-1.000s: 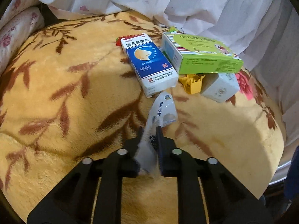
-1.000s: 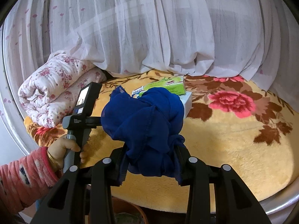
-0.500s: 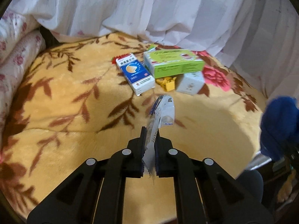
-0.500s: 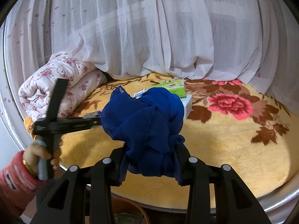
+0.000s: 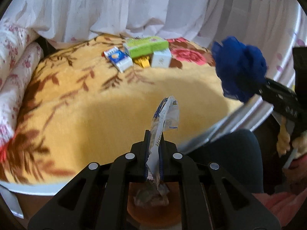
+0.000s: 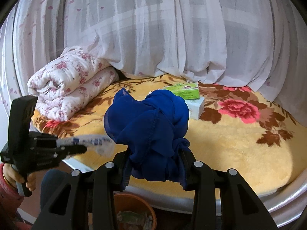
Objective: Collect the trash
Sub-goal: 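Carry the blue cloth and white packet down toward the orange bin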
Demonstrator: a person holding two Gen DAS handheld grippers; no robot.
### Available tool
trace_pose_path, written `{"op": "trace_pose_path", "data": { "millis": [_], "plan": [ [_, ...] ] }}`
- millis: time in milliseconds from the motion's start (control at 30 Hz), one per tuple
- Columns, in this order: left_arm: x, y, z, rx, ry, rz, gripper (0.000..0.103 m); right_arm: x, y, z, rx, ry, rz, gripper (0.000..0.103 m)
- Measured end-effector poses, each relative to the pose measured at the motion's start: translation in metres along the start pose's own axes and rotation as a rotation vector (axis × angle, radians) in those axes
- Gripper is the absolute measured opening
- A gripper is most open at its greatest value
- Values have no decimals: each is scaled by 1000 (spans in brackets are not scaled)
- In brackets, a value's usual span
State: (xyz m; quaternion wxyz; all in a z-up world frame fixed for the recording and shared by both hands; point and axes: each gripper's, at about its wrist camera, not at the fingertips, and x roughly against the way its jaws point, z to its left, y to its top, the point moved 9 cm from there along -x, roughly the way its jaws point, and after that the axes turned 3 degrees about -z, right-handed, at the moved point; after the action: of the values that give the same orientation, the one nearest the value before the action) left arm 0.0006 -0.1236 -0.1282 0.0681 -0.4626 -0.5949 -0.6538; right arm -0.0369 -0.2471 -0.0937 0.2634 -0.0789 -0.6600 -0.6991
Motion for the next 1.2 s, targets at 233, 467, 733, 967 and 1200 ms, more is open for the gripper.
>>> {"op": "trace_pose_path", "data": {
  "millis": [233,467,733,967,1200],
  "plan": [
    [-1,-55,-5,35,-25,80,7,2,-35,28,48,36,78,39],
    [-15,-97,-1,72,-26,171,7,-11,-87,53,73,84,209,39],
    [-48,-147,-2,108,-30,316,7,-33,-138,67,84,118,357,39],
    [-75,-182,7,181,-18,435,7,-55,-181,72,78,145,501,39],
    [-92,-210,11,229,-22,524,7,-73,-205,76,90,163,587,39]
  ]
}}
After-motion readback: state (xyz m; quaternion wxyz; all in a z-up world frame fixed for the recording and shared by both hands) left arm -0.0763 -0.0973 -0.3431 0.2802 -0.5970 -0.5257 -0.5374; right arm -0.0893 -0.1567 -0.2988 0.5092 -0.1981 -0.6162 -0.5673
